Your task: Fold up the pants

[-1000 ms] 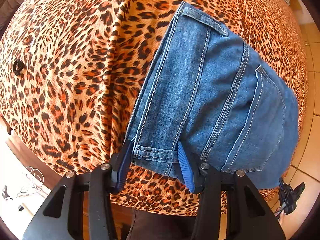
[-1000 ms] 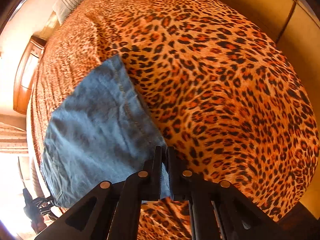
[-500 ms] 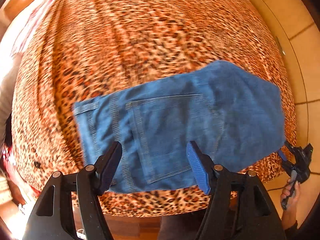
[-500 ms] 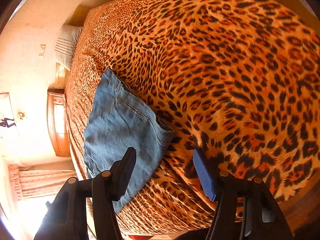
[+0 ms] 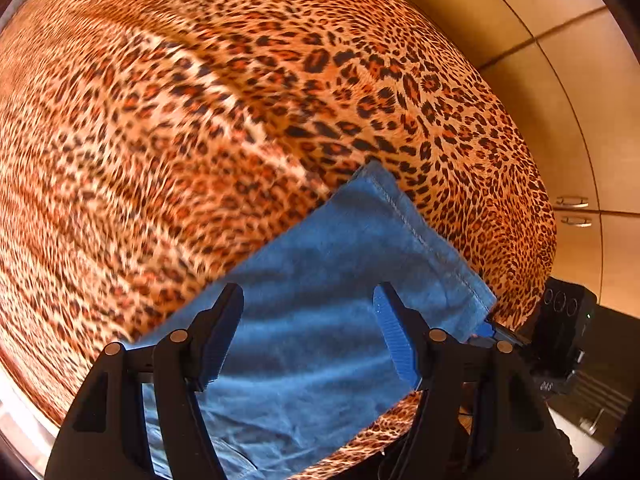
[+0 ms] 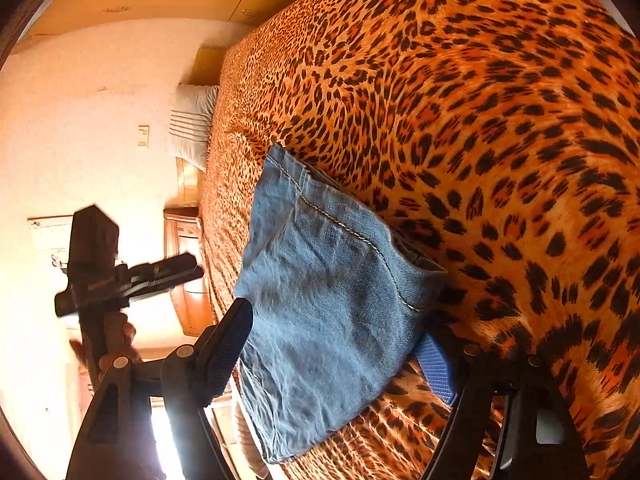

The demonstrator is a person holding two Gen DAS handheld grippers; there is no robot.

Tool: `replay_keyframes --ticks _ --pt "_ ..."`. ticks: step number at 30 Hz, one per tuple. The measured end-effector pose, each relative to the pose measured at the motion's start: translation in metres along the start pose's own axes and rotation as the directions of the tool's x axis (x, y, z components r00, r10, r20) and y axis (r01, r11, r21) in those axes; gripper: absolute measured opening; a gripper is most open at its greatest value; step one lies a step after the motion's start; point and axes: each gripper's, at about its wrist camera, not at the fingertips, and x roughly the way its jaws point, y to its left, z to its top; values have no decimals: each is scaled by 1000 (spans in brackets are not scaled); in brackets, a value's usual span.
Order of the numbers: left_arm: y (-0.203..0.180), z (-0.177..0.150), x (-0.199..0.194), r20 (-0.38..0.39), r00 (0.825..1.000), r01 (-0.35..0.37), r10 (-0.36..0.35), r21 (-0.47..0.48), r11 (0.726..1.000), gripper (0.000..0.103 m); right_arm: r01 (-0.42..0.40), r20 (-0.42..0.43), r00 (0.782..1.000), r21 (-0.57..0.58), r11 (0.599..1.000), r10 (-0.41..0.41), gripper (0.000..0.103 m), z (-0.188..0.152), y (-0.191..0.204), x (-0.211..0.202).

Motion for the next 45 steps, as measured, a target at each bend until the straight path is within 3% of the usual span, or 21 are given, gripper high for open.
replay_keyframes --ticks 5,11,13,15,17,18,19,21,22,23,24,26,30,34,40,45 --pt "-25 44 32 -68 995 -59 75 220 974 72 -13 13 1000 -26 1000 13 78 -5 -4 -5" --pt "-36 42 75 -210 976 26 50 343 939 74 -20 46 999 -48 999 22 78 -9 -5 -11" --pt "-46 29 81 -200 978 29 60 413 910 88 -7 70 998 -38 999 10 78 -14 -4 -15" --pt "-60 14 81 -161 984 11 80 496 868 88 -16 91 996 -11 1000 16 78 -17 -2 -14" --pt "-66 5 80 -136 988 9 71 516 856 86 -39 100 994 13 999 38 76 -19 -3 -13" --pt "-67 4 79 -125 990 13 59 507 862 84 -40 102 994 25 999 37 69 -19 -5 -10" --pt "-67 3 77 -115 992 19 43 491 871 77 -37 102 994 36 999 34 66 -18 -7 -8" --pt "-63 5 73 -85 995 -1 44 452 892 58 -22 108 994 59 998 15 47 -17 -11 -8" --pt "-59 7 71 -69 997 -13 48 437 899 42 -17 110 994 81 997 8 40 -17 -16 -7" --pt "-54 10 68 -57 997 -18 46 419 908 25 -13 113 994 110 994 1 24 -17 -21 -7" --pt "-48 9 65 -57 998 -5 31 402 916 18 -17 115 993 141 990 0 15 -18 -26 -8" --pt "-34 7 56 -42 999 18 -2 377 926 3 -29 124 992 163 986 8 14 -20 -27 -8" --pt "-10 -9 29 2 996 86 -92 332 939 3 -5 102 995 66 998 -1 11 -20 1 -7" --pt "12 -24 3 50 990 112 -132 291 950 3 15 71 997 -55 998 -11 11 -22 39 -5" --pt "40 -54 -38 121 980 126 -156 223 967 3 24 12 1000 -217 976 -22 11 -40 93 6" --pt "57 -70 -43 150 976 137 -158 140 981 3 21 -51 998 -342 939 -41 11 -63 139 25"
